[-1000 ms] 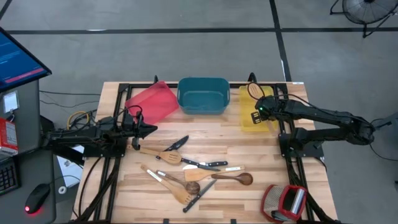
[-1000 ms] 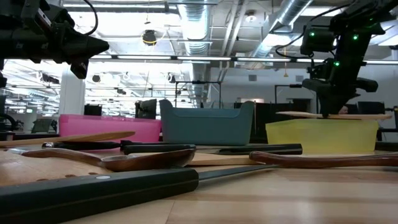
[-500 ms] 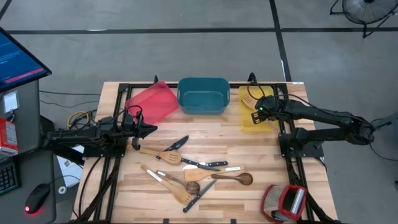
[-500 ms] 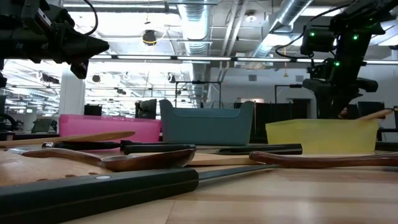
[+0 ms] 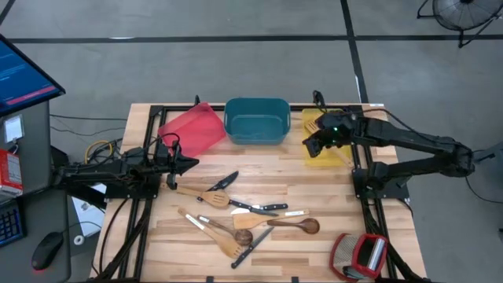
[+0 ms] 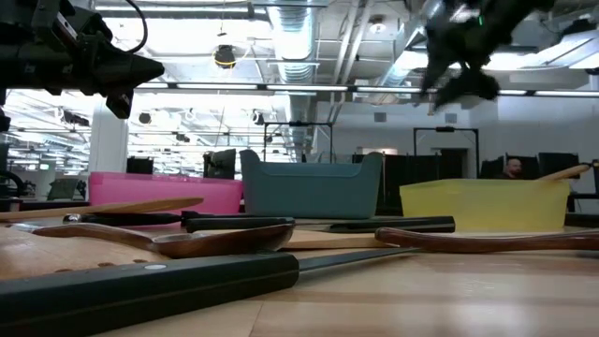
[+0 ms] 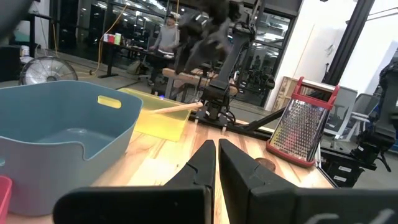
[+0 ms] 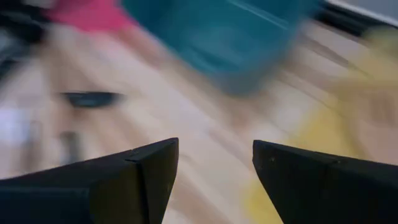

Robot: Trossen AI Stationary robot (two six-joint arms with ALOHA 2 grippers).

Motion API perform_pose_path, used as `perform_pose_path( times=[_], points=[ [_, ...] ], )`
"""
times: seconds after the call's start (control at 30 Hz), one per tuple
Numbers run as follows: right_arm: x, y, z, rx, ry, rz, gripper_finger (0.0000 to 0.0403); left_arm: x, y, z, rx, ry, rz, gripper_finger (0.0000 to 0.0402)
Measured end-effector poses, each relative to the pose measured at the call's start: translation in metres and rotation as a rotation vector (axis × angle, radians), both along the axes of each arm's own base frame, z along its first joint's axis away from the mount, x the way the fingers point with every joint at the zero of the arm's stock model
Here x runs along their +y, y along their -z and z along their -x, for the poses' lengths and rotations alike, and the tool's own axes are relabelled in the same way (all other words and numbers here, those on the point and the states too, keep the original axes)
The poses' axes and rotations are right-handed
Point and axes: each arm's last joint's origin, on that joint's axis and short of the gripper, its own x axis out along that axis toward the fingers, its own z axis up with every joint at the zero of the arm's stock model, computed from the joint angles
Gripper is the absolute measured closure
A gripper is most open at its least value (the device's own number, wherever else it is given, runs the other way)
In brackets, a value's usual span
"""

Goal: Pick & Place Kitchen Items
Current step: Put the black knife into the blue bin

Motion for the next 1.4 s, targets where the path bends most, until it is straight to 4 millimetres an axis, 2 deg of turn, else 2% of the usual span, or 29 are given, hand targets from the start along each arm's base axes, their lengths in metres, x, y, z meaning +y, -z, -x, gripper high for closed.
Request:
perform_pose_path(
  times=[0.17,0.33,0.53,0.67,0.77,1.2,1.4],
  points=[
    [0.035,-0.015,-0.022,-0.188,-0.233,0.044,0.0188,0.0,0.0,0.0,0.0,0.001,0.0,0.0399],
    [0.073,-0.011,-0.049,-0.249,-0.415,0.139,0.0188,0.0,0.0,0.0,0.0,0.0,0.0,0.0399],
    [0.101,0.029,-0.083,-0.107,-0.477,0.222,0.0184,0.0,0.0,0.0,-0.001,0.0,0.0,0.0399],
    [0.112,0.065,-0.101,0.026,-0.522,0.22,0.0168,0.0,-0.001,0.0,-0.005,0.0,0.0,0.0399],
    [0.119,0.084,-0.116,0.084,-0.538,0.218,0.0155,0.0,-0.001,0.0,-0.009,0.0,-0.001,0.0399],
    [0.15,0.123,-0.218,0.084,-0.661,0.333,0.0146,0.0,-0.002,0.0,-0.017,0.0,-0.001,0.0399],
    [0.149,0.148,-0.247,0.128,-0.671,0.364,0.0147,0.0,-0.002,0.0,-0.019,0.001,-0.002,0.0399]
  ],
)
